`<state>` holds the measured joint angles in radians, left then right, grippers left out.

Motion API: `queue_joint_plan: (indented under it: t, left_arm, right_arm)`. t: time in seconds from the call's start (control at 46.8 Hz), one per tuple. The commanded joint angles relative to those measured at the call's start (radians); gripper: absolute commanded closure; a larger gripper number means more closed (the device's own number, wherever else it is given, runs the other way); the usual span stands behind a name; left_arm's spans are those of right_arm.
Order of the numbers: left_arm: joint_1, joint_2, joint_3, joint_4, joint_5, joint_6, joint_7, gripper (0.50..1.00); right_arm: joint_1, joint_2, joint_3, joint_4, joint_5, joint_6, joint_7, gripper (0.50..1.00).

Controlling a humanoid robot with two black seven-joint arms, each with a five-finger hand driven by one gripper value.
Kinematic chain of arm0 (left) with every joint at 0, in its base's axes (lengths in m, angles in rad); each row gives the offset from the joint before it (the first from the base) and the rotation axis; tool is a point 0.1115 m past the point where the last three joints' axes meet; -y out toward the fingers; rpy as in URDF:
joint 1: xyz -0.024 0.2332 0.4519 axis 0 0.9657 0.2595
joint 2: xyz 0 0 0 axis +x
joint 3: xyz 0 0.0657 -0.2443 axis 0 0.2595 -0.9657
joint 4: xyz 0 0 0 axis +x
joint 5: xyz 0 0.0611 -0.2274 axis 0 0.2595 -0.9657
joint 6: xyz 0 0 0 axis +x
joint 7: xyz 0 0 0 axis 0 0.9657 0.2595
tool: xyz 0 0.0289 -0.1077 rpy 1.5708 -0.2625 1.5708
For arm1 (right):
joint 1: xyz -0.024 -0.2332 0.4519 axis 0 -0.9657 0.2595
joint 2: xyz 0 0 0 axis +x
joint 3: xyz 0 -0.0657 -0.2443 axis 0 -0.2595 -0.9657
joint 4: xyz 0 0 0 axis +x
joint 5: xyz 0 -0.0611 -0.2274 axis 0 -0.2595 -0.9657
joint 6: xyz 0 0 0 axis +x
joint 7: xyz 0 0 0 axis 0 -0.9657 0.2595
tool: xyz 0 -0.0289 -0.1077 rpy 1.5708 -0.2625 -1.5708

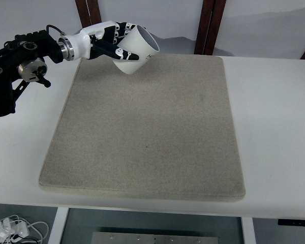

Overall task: Flip white cup upright
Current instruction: 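Lift the mug with the left hand and rotate it opening-up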

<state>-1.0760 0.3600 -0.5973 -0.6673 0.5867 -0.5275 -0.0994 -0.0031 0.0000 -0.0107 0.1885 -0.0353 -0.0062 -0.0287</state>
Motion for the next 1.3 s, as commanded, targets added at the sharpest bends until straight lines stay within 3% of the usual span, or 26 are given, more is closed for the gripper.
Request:
queue_joint_plan:
  t: [0.0, 0.513, 0.812, 1.132, 1.282]
  left_arm:
    - [0.037, 0.0, -0.047, 0.009, 0.001, -0.028, -0.036, 1.0]
    - [0.171, -0.012, -0.141, 0.035, -0.12, -0.083, -0.207, 1.0]
    - [0.211, -0.075, -0.141, 0.11, -0.153, -0.083, -0.325, 1.0]
    - [0.235, -0.101, -0.102, 0.124, -0.125, -0.083, -0.407, 1.0]
    - [0.235, -0.104, -0.079, 0.124, -0.047, -0.083, -0.496, 1.0]
  right_arm:
    - [0.0, 0.0, 0.0, 0.0, 0.0, 0.0, 0.0, 0.548]
    - [0.0, 0.0, 0.0, 0.0, 0.0, 0.0, 0.0, 0.548]
    - [0.0, 0.0, 0.0, 0.0, 0.0, 0.0, 0.0, 0.548]
    - [0.0, 0.0, 0.0, 0.0, 0.0, 0.0, 0.0, 0.548]
    - [0.0, 0.0, 0.0, 0.0, 0.0, 0.0, 0.0, 0.548]
